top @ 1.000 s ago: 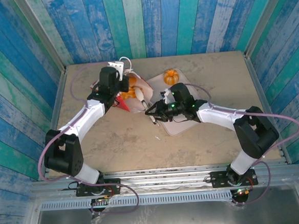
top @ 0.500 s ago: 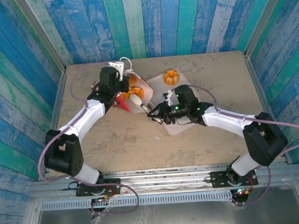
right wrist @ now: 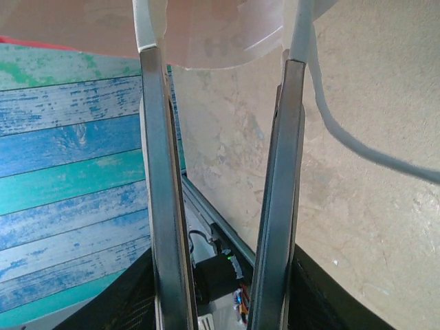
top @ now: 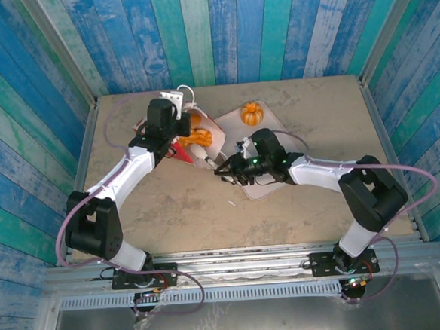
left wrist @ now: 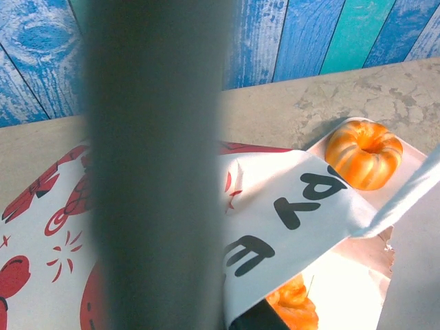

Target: Take the fake bread out of the paper bag

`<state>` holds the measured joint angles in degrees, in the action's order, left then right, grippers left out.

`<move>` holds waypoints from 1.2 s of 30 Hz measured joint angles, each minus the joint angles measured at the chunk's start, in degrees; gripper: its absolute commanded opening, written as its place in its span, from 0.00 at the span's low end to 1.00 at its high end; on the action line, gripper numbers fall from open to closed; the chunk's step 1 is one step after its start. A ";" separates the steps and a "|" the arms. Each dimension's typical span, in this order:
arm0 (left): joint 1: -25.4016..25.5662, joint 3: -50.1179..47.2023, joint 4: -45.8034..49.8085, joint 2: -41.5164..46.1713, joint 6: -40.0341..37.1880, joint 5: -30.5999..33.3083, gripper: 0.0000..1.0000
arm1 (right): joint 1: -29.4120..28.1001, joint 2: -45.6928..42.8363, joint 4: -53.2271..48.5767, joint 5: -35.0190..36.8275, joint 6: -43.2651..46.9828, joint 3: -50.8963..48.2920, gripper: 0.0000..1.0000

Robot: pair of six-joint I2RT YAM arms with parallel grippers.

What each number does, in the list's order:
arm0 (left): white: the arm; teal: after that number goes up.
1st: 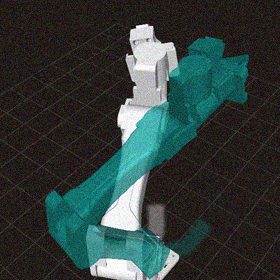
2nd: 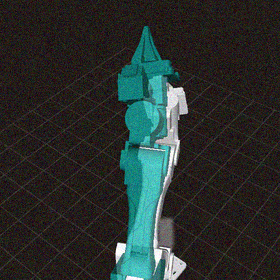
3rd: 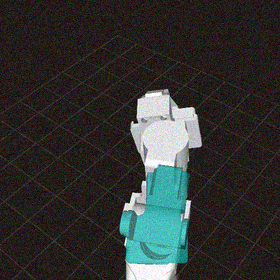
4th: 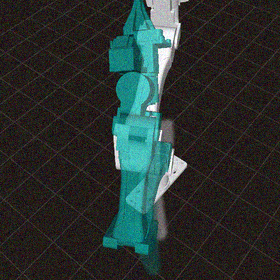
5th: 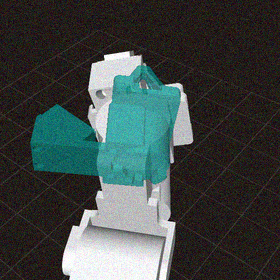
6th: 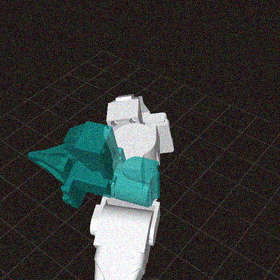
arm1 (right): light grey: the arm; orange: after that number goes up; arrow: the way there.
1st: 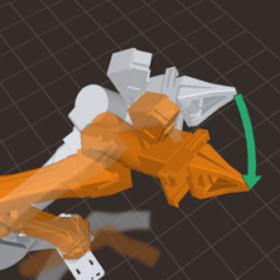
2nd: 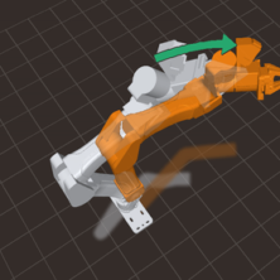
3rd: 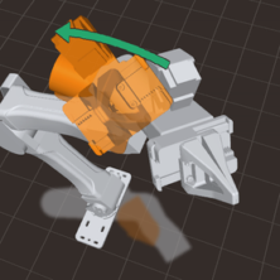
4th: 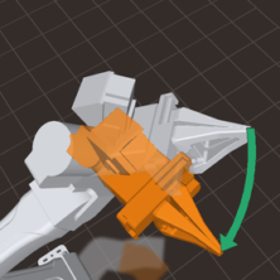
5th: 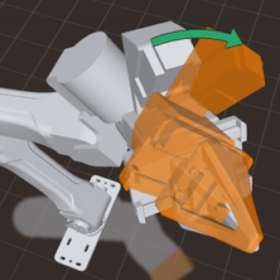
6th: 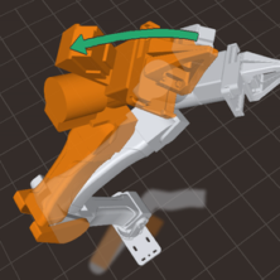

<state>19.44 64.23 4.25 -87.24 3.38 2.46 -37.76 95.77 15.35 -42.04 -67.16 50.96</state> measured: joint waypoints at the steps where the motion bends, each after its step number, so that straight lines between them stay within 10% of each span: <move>1: 0.04 0.00 0.11 0.04 0.00 0.00 0.06 | 0.00 0.31 0.68 0.04 -0.20 0.07 0.45; 25: 0.07 0.00 0.33 0.42 -0.17 0.02 0.06 | 0.39 5.20 18.14 10.05 -7.17 -0.33 0.44; 36: 0.07 0.00 0.39 0.42 -0.17 0.20 0.06 | 0.44 5.84 19.26 11.10 -8.09 -0.33 0.18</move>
<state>19.51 64.23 4.64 -86.83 3.20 2.66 -37.32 101.60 34.61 -30.94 -75.24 50.63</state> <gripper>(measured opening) 0.061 0.314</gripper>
